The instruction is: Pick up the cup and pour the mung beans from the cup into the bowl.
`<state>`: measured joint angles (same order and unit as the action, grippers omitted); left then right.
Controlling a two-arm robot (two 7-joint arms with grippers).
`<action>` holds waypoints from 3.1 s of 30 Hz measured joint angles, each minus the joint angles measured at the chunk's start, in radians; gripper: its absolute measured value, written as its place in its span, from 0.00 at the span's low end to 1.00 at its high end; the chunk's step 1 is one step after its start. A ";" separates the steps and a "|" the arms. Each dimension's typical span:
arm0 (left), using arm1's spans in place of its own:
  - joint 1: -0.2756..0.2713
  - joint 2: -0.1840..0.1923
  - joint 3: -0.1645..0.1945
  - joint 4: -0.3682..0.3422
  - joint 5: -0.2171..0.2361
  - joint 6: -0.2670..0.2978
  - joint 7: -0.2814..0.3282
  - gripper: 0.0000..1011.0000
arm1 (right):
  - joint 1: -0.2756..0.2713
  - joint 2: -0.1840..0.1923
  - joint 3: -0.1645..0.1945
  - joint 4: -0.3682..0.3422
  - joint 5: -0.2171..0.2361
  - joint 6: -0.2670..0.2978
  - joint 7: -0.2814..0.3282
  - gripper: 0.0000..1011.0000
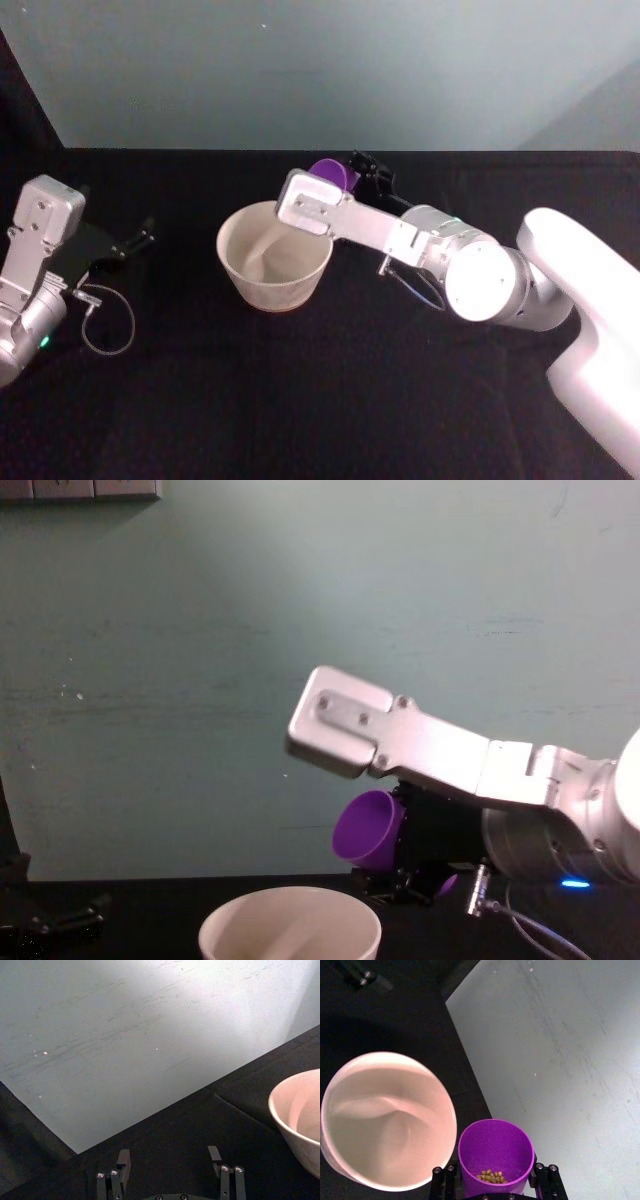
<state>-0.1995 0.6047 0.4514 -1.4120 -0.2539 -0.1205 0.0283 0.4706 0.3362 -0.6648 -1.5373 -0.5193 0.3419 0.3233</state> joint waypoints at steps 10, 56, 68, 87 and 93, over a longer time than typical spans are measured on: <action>0.000 0.000 0.000 0.000 0.000 0.000 0.000 0.99 | 0.044 -0.005 -0.065 0.013 -0.120 0.024 0.034 0.72; 0.000 0.000 0.000 0.000 0.000 0.000 0.000 0.99 | 0.143 -0.064 -0.238 0.098 -0.524 0.016 0.133 0.72; 0.000 0.000 0.000 0.000 0.000 0.000 0.000 0.99 | 0.148 -0.078 -0.262 0.112 -0.610 0.018 0.148 0.72; 0.000 0.000 0.000 0.000 0.000 0.000 0.000 0.99 | 0.129 -0.098 -0.254 0.122 -0.686 0.004 0.158 0.72; 0.000 0.000 0.000 0.000 0.000 0.000 0.000 0.99 | 0.123 -0.103 -0.246 0.123 -0.703 -0.005 0.158 0.72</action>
<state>-0.1996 0.6047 0.4514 -1.4120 -0.2539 -0.1205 0.0283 0.5931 0.2329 -0.9107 -1.4138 -1.2227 0.3374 0.4812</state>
